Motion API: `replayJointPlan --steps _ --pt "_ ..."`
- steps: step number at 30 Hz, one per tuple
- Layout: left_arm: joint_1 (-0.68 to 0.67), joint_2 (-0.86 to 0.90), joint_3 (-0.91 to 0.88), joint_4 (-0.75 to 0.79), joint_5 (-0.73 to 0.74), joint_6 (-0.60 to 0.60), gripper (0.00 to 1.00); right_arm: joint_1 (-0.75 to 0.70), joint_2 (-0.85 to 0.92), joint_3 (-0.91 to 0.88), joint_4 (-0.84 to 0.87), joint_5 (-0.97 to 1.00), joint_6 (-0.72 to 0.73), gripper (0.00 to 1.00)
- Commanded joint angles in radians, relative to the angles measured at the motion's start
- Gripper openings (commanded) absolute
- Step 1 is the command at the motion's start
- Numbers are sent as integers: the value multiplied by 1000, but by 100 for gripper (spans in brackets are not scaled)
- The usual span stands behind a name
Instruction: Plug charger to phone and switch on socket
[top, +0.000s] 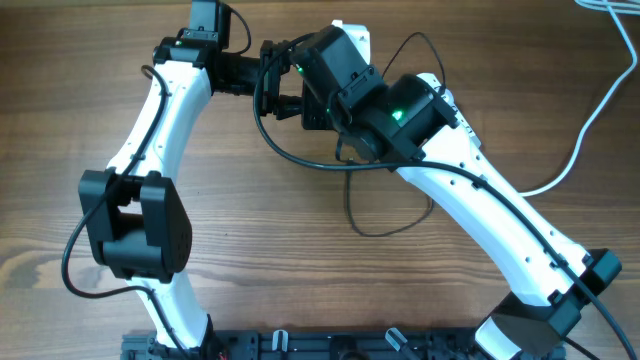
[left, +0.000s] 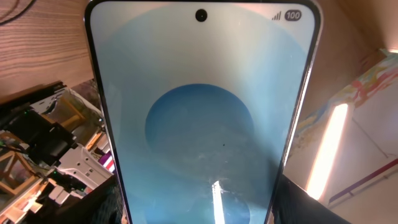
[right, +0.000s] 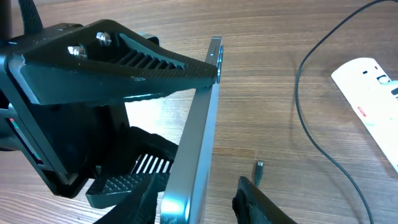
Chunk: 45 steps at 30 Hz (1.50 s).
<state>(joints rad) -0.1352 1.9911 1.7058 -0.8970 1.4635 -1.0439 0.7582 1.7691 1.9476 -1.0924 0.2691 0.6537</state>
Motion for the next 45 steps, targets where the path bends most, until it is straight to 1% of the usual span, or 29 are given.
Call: replayJointPlan --steps 1,3,4,9,12,17,18,20,21,24,26,27,29,31,32,33,36,37,39,42,45 --pt "6 -32 20 0 16 -12 56 8 14 21 3 -4 2 33" --pt "6 -32 20 0 16 -12 56 8 14 21 4 -10 4 27" --pt "6 -32 20 0 16 -12 56 8 14 21 7 -13 3 25" --pt "6 -32 20 0 16 -12 56 8 14 21 11 -17 1 23" --pt "6 -32 20 0 16 -12 56 8 14 21 43 -16 -26 24" --pt "6 -32 20 0 16 -11 56 8 14 21 51 18 -26 24" --pt "6 -32 20 0 16 -12 56 8 14 21 52 18 -26 21" --pt "6 -32 20 0 17 -12 56 8 14 21 52 18 -25 7" --pt "5 -32 20 0 17 -12 56 8 14 21 51 18 -24 5" --pt "6 -32 20 0 17 -12 57 8 14 21 51 18 -9 5" --pt "6 -32 20 1 16 -12 60 8 14 21 48 23 90 5" --pt "8 -32 20 10 7 -12 63 7 14 21 48 61 227 4" --pt "11 -32 20 43 -8 -12 69 7 14 21 48 129 426 4" --pt "13 -32 20 79 -18 -11 75 6 14 21 48 153 781 4" --pt "13 -32 20 79 -18 -11 75 6 14 21 48 144 890 5" --pt "13 -32 20 79 -18 -12 74 6 14 21 49 139 935 5" --pt "14 -32 20 79 -18 -12 73 6 13 21 51 126 985 4" --pt "14 -32 20 79 -18 -12 71 6 13 21 52 125 1021 5" --pt "14 -32 20 79 -18 -12 64 6 5 21 51 126 1090 5" --pt "14 -32 20 79 -18 -13 43 6 -18 21 47 111 1182 6" --pt "16 -32 20 79 -18 -39 34 6 -22 21 42 72 1213 7"
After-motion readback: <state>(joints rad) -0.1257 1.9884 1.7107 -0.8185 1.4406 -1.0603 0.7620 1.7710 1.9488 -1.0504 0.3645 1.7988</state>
